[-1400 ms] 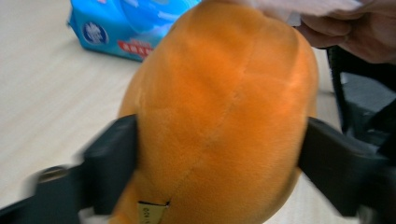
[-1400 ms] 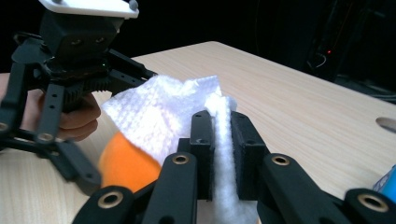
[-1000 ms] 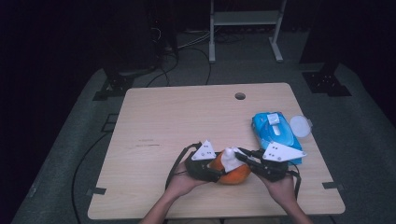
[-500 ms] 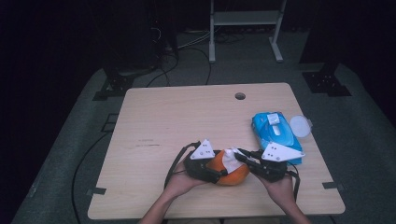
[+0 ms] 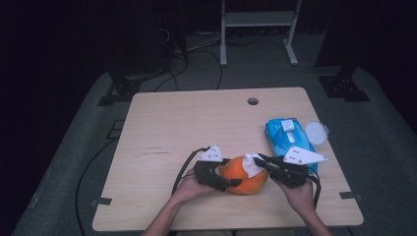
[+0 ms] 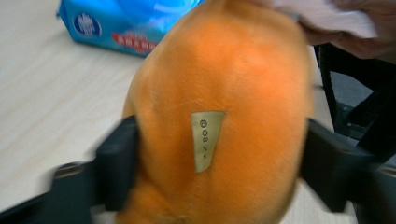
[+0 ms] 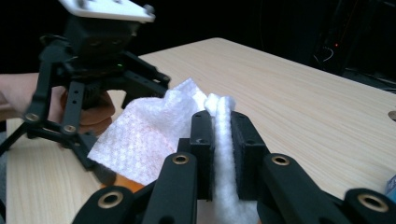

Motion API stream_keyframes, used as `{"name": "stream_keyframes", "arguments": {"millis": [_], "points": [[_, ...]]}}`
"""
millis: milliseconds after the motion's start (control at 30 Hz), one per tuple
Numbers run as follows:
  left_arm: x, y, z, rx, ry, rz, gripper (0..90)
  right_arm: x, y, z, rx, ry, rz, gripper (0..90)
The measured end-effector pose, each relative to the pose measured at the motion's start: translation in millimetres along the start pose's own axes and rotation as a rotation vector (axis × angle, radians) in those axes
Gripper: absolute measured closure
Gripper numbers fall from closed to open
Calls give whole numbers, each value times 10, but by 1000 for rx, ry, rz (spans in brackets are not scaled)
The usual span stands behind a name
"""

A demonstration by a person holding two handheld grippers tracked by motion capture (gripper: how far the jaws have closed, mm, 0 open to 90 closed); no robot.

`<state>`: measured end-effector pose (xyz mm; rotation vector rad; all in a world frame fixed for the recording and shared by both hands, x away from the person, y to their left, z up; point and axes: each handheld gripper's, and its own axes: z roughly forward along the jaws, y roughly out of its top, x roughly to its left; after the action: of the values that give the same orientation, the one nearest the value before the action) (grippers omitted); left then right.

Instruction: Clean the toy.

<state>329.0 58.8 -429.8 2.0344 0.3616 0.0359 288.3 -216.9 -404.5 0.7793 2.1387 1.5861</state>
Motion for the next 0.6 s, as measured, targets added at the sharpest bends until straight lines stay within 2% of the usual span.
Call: {"name": "stream_keyframes", "arguments": {"millis": [67,167,267,333,400,433,533,600], "points": [[-43,60,-85,-25,19,21,343,-11,13,-19,-10,-4,3,799],[-99,179,-232,-51,30,44,353,-33,18,-45,-38,7,28,800],[-135,227,-294,-27,58,61,352,-17,40,-35,-46,18,40,800],[-123,204,-280,11,69,50,354,13,53,-5,-26,11,26,802],[-126,179,-240,46,85,53,360,88,78,26,-13,2,-9,803],[-133,178,-219,57,82,49,360,139,99,46,-12,12,-23,803],[-180,201,-197,58,76,58,360,297,168,127,-11,49,-70,803],[-185,205,-234,43,83,59,359,324,190,138,-19,59,-78,803]]}}
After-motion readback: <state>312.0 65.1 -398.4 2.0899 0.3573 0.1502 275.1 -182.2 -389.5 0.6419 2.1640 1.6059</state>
